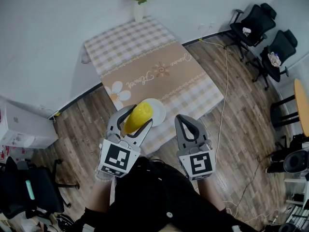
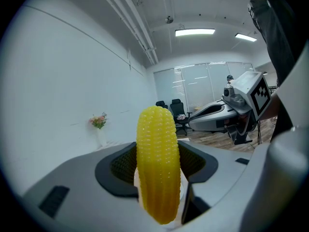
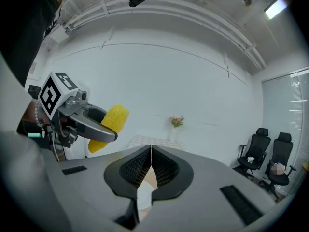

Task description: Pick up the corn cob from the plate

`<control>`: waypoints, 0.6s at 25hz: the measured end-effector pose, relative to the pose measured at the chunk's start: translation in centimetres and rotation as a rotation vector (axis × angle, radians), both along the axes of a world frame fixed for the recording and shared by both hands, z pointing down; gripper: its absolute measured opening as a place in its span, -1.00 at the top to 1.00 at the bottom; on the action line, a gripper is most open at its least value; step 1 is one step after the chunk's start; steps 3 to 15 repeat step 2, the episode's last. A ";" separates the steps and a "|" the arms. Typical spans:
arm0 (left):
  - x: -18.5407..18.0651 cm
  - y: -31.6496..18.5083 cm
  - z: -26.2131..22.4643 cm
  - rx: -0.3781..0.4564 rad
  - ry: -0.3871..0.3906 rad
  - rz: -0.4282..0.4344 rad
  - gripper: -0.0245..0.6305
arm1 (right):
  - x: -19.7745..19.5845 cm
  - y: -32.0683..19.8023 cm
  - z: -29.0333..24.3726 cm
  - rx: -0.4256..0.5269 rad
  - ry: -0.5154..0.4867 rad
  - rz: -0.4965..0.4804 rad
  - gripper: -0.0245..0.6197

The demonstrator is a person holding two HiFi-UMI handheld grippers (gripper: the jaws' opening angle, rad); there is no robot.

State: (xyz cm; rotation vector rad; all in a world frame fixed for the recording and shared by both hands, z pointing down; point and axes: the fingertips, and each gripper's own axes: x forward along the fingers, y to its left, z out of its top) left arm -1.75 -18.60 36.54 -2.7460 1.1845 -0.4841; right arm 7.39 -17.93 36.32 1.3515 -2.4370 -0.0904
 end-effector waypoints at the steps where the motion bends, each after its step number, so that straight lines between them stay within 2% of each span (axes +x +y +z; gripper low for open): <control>1: 0.0 0.0 0.0 -0.001 0.000 0.001 0.14 | 0.0 0.0 0.0 0.000 -0.001 0.000 0.80; 15: 0.1 -0.1 0.0 -0.002 0.001 0.002 0.14 | 0.0 -0.1 0.0 -0.001 -0.001 0.001 0.80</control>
